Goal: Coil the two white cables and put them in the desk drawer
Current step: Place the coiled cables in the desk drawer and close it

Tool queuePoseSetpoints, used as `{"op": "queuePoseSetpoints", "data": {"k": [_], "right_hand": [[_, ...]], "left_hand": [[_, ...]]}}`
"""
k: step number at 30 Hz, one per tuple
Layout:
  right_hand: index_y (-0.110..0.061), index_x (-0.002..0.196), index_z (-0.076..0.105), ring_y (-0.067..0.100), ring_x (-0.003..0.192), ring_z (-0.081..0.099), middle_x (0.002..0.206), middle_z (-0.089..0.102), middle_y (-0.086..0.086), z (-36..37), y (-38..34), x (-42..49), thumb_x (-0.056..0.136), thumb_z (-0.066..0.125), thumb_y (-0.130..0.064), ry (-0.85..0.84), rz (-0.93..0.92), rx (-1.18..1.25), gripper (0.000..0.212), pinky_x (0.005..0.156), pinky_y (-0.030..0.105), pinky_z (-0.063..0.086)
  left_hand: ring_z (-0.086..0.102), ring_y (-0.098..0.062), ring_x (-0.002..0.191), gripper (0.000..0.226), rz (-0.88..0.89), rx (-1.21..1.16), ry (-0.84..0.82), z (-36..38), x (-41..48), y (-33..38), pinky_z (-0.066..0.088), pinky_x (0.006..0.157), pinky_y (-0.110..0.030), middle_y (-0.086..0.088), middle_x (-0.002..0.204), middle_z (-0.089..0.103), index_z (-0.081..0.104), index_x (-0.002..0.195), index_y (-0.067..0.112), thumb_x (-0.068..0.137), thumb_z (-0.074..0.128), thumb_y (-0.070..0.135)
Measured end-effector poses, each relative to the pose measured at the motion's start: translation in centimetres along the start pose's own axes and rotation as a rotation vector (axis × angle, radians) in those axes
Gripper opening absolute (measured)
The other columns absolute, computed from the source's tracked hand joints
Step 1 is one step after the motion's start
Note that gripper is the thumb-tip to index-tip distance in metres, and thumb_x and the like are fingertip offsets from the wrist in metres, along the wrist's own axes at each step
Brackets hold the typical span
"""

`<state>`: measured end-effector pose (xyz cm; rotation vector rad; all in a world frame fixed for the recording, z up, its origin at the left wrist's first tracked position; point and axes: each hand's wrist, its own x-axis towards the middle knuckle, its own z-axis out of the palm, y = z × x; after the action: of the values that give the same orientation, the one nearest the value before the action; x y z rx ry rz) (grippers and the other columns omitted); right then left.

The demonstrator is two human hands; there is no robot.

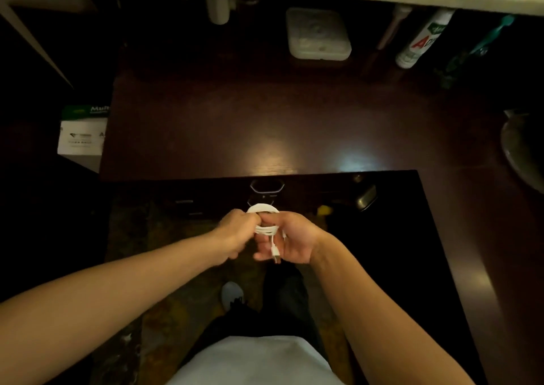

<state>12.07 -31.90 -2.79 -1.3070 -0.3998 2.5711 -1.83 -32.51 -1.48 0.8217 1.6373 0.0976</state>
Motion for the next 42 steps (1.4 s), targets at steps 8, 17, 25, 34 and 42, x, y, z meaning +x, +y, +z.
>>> {"op": "queuePoseSetpoints", "data": {"k": [8,17,25,34,42], "right_hand": [[-0.009,0.080,0.059,0.009,0.026,0.031,0.037,0.040,-0.002,-0.9,1.2,5.8,0.095,0.037,-0.013,0.687,-0.171,0.016,0.026,0.031,0.016,0.022],[-0.006,0.109,0.056,0.025,0.089,0.062,0.102,0.067,0.012,-11.1,0.4,10.4,0.094,0.045,-0.013,0.654,-0.191,-0.889,0.019,0.069,0.029,0.041],[-0.029,0.144,0.037,0.028,0.103,0.068,0.117,0.070,0.010,-15.3,-1.5,15.6,0.085,0.057,-0.009,0.563,-0.306,-1.053,0.065,0.086,0.032,0.055],[-0.027,0.154,0.014,0.040,0.111,0.062,0.125,0.060,0.022,-15.2,-1.2,17.2,0.090,0.052,-0.018,0.569,-0.173,-1.221,0.075,0.093,0.045,0.053],[-0.020,0.153,0.023,0.039,0.119,0.059,0.131,0.059,0.023,-15.4,-0.3,17.3,0.089,0.051,-0.019,0.598,-0.227,-1.203,0.070,0.100,0.045,0.050]], "left_hand": [[0.039,-0.014,0.020,0.028,-0.226,-0.646,0.163,5.3,5.2,1.0,0.029,0.029,-0.011,-0.004,0.033,0.046,0.057,0.068,0.004,0.091,0.048,0.017],[0.064,-0.037,0.098,0.028,0.131,0.518,0.207,6.1,15.4,-1.2,0.044,0.069,-0.035,-0.014,0.108,0.069,0.058,0.111,0.018,0.091,0.049,0.036],[0.060,-0.037,0.116,0.071,0.160,0.277,0.260,7.5,22.4,-2.9,0.050,0.097,-0.045,-0.015,0.131,0.062,0.018,0.151,0.035,0.090,0.055,0.029],[0.065,-0.038,0.099,0.070,0.112,0.263,0.289,8.3,23.2,-3.8,0.053,0.082,-0.041,-0.019,0.115,0.069,0.014,0.152,0.038,0.093,0.051,0.027],[0.067,-0.022,0.084,0.063,0.111,0.045,0.243,8.0,22.5,-4.3,0.052,0.071,-0.029,-0.010,0.118,0.067,0.029,0.146,0.042,0.090,0.055,0.027]]}}
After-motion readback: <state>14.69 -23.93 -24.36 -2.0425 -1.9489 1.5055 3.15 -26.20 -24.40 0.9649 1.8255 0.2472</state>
